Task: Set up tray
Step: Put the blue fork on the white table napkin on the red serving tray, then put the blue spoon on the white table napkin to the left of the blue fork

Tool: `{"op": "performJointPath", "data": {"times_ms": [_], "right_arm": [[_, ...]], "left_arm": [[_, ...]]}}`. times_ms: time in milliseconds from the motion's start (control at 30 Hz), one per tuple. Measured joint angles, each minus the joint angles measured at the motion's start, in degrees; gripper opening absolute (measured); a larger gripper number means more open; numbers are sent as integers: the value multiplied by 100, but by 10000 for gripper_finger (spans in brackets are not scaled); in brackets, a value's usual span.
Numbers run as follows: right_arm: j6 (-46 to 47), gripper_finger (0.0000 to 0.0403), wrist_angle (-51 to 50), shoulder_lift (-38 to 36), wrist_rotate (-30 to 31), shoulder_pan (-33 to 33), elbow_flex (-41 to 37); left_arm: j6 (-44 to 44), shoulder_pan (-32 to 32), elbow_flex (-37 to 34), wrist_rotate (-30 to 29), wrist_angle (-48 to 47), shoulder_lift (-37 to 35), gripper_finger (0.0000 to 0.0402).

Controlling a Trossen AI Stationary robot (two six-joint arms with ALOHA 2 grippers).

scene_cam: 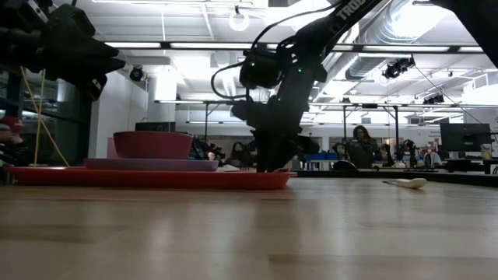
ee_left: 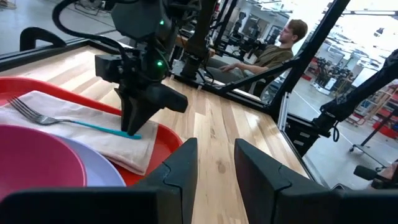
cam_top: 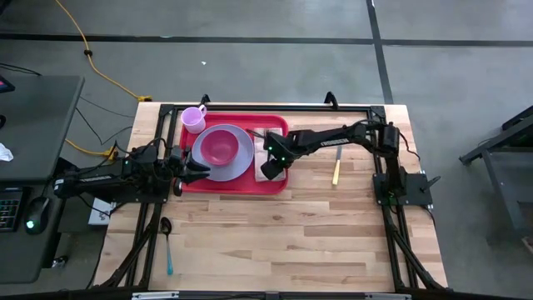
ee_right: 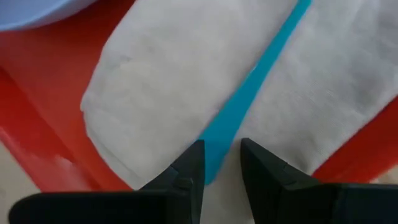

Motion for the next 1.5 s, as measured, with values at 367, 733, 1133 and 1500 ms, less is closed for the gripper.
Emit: {"op": "performJointPath", "data": {"times_ms": [367, 733, 1133, 1500], "right_arm": [[147, 82, 80, 17, -23, 45, 2], [269, 82, 157, 17, -180, 36, 9], [241, 82, -138, -268, -179, -110, 10], [113, 82, -429, -815, 64, -258, 11]], "left_arm": [[7, 1, 0, 2, 0, 1, 138], [20, -1, 0, 2, 0, -1, 138], [17, 1, 0, 11, 0, -1, 138], [-319, -1, 0, 15, 4, -1, 138]]}}
